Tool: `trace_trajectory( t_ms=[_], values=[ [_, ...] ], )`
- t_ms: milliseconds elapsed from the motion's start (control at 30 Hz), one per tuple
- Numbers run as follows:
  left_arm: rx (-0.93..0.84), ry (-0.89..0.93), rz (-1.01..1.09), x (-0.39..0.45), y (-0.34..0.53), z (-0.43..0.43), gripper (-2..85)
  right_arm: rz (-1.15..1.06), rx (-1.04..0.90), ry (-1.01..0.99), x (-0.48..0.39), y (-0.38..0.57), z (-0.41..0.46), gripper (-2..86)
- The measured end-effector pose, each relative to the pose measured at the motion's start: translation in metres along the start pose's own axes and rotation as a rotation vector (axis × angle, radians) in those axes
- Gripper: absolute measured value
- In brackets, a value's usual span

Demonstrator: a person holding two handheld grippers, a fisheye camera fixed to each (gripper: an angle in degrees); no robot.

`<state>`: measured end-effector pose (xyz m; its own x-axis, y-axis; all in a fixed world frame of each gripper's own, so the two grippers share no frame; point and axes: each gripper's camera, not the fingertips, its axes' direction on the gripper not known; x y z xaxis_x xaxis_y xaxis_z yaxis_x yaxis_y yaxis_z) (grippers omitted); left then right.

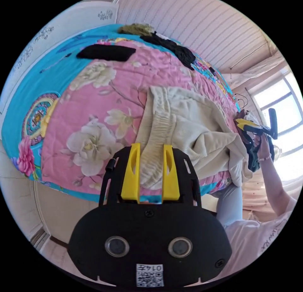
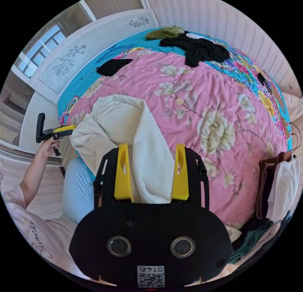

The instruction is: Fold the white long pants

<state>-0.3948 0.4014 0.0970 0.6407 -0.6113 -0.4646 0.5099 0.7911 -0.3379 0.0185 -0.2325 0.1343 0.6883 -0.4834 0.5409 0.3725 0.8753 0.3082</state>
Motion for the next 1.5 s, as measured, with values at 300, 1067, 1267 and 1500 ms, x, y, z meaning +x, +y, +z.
trace_trajectory(
  t_ms=[300, 1067, 1267, 1500],
  values=[
    [-0.005, 0.07, 0.083, -0.004, 0.067, -0.018, -0.5, 0.025, -0.283, -0.027, 0.0, -0.07, 0.08, 6.2],
    [0.064, 0.036, 0.142, 0.012, 0.124, -0.066, 9.5, -0.015, -0.091, -0.115, -0.004, -0.103, 0.013, 3.0],
    [-0.03, -0.04, 0.156, 0.014, 0.124, -0.036, 0.2, -0.002, -0.045, -0.116, -0.003, -0.109, 0.002, 2.4],
    [0.288, -0.038, 0.182, 0.023, 0.143, -0.129, -0.9, -0.222, 0.02, 0.016, -0.03, -0.135, -0.066, 2.1]
  ],
)
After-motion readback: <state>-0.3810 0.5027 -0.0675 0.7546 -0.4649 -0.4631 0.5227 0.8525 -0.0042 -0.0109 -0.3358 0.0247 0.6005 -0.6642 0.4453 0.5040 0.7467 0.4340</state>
